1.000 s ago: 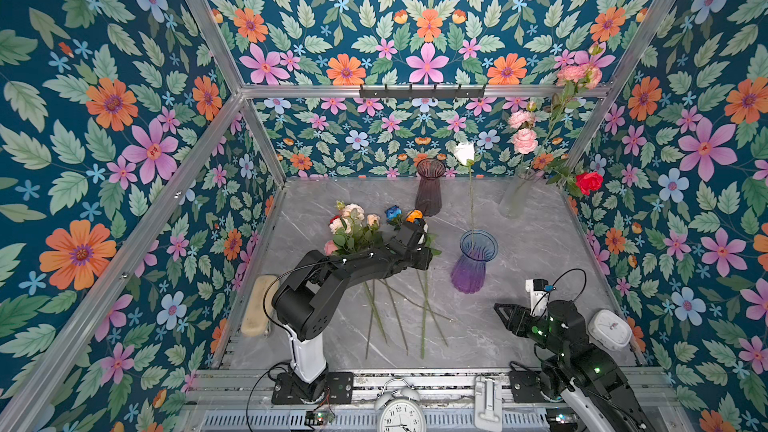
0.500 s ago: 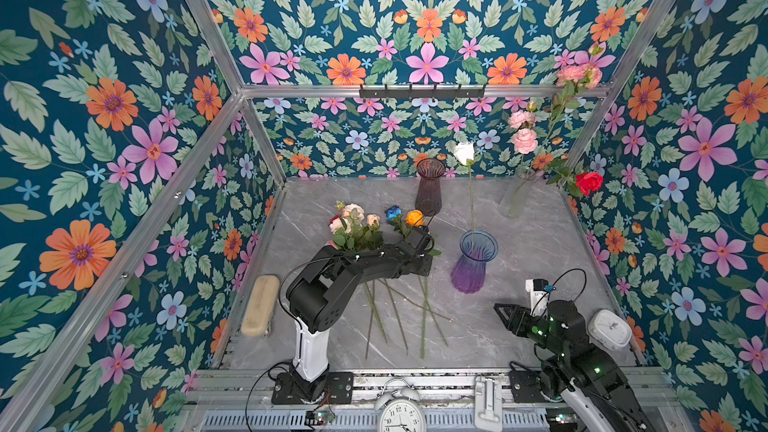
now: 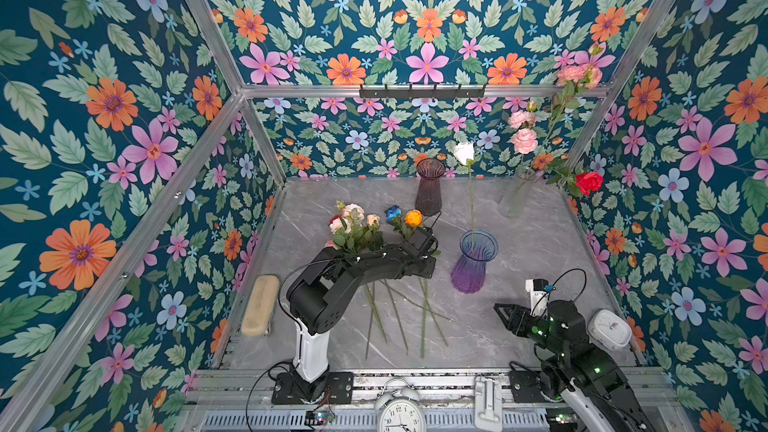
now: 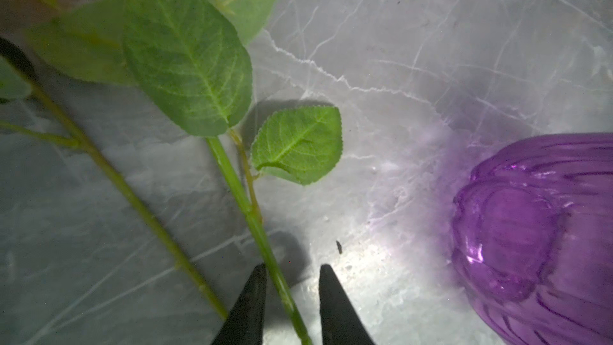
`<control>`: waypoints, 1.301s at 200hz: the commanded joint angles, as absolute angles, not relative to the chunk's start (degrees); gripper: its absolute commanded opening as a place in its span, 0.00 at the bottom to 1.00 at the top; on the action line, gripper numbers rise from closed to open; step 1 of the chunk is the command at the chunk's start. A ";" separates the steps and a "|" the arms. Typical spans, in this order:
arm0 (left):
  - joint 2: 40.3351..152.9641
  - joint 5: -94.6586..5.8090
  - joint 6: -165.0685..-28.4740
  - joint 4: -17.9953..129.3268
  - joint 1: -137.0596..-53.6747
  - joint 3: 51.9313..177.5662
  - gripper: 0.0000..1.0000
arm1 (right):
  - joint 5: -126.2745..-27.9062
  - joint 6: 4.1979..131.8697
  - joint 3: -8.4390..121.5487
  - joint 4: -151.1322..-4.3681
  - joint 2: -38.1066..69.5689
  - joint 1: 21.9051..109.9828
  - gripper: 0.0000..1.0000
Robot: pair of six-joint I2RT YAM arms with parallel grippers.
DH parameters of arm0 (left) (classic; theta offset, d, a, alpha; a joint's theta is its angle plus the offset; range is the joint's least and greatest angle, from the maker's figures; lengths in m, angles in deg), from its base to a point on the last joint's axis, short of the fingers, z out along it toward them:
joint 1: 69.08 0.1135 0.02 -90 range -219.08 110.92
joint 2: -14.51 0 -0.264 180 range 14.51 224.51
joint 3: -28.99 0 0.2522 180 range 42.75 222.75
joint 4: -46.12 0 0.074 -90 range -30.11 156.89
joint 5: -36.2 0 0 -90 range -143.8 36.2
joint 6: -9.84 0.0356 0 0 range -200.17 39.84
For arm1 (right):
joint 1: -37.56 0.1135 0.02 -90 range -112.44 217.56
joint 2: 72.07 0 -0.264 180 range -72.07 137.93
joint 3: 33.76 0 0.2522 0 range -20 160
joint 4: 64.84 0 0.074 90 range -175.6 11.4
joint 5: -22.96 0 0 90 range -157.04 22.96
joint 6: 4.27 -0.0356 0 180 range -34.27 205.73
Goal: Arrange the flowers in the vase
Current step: 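Lift the yellow rose and carry it over the purple-blue vase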
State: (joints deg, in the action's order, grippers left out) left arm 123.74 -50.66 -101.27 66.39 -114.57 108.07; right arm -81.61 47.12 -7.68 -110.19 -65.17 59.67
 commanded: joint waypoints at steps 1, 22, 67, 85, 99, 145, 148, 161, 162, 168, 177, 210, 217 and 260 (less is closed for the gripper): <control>123.38 -50.82 -101.70 67.75 -114.58 107.67 0.26 | -81.56 47.86 -7.78 -108.66 -65.31 59.66 0.49; 123.66 -49.38 -101.47 67.74 -114.49 107.99 0.07 | -81.56 47.89 -7.83 -108.58 -65.20 59.70 0.49; 119.87 -46.25 -102.04 67.97 -112.60 109.11 0.00 | -81.63 47.91 -7.69 -108.32 -64.45 59.71 0.49; 114.90 -46.07 -102.35 68.07 -111.56 109.44 0.00 | -81.64 47.99 -7.74 -108.01 -63.88 59.66 0.49; 110.69 -46.27 -102.40 68.79 -110.94 110.16 0.00 | -81.67 47.97 -7.61 -107.87 -63.38 59.71 0.49; 96.36 -49.82 -101.19 70.60 -110.30 111.47 0.00 | -81.72 48.00 -7.61 -107.69 -62.75 59.67 0.49; 95.42 -49.98 -101.12 70.60 -110.28 111.40 0.00 | -81.72 48.05 -7.62 -107.69 -62.75 59.66 0.49; 91.22 -49.82 -100.98 69.45 -110.30 110.89 0.00 | -81.72 48.00 -7.63 -107.68 -62.75 59.69 0.49; 90.88 -49.79 -100.94 69.24 -110.30 110.83 0.00 | -81.72 48.01 -7.62 -107.69 -62.75 59.70 0.49; 88.82 -49.40 -100.91 67.92 -110.28 110.31 0.00 | -81.72 47.96 -7.61 -107.69 -62.75 59.70 0.49; 85.57 -48.78 -100.82 65.23 -110.30 109.16 0.00 | -81.72 48.03 -7.61 -107.65 -62.75 59.64 0.49; 74.84 -44.30 -98.65 47.56 -110.32 103.27 0.00 | -81.85 48.04 -7.65 -107.60 -62.71 59.63 0.49; 73.72 -41.89 -97.62 42.15 -110.39 102.23 0.00 | -81.80 47.97 -7.62 -107.60 -62.69 59.64 0.49; 80.60 -28.34 -97.48 16.44 -110.77 107.80 0.00 | -81.80 48.05 -7.61 -107.55 -62.67 59.70 0.49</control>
